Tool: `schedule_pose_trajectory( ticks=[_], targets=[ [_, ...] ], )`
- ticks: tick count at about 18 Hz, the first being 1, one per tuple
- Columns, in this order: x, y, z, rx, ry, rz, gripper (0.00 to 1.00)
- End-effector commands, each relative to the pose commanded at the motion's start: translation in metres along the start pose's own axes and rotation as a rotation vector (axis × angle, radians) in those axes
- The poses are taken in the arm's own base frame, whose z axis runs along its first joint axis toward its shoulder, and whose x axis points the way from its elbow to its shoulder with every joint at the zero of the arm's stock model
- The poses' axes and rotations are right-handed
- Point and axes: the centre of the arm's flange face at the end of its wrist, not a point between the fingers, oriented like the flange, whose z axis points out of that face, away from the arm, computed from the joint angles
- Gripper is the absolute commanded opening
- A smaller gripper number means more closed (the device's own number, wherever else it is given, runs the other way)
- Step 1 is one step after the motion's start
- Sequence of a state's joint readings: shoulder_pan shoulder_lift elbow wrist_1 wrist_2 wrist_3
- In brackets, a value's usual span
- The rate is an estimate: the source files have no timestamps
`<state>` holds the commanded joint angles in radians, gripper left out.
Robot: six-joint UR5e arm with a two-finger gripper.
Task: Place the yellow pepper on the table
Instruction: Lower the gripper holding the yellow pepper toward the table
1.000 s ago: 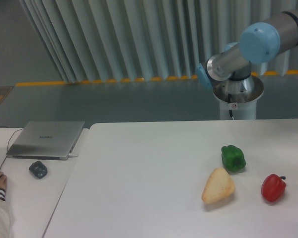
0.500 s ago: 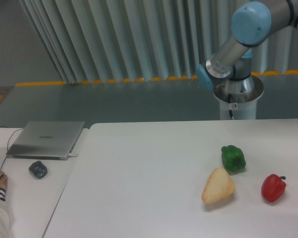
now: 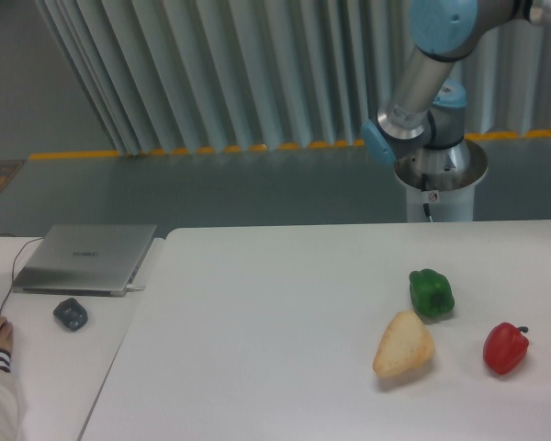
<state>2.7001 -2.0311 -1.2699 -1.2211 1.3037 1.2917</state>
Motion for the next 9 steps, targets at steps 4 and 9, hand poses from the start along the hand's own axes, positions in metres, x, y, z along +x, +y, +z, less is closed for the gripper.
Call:
schedule_pose_trajectory(
  ticks=[4, 9],
  targets=[
    [0.039, -0.04, 0.017, -0.224, -0.032, 0.109, 0.45],
    [0.078, -0.085, 0.036, -0.198, -0.045, 0.033, 0.45]
  ],
)
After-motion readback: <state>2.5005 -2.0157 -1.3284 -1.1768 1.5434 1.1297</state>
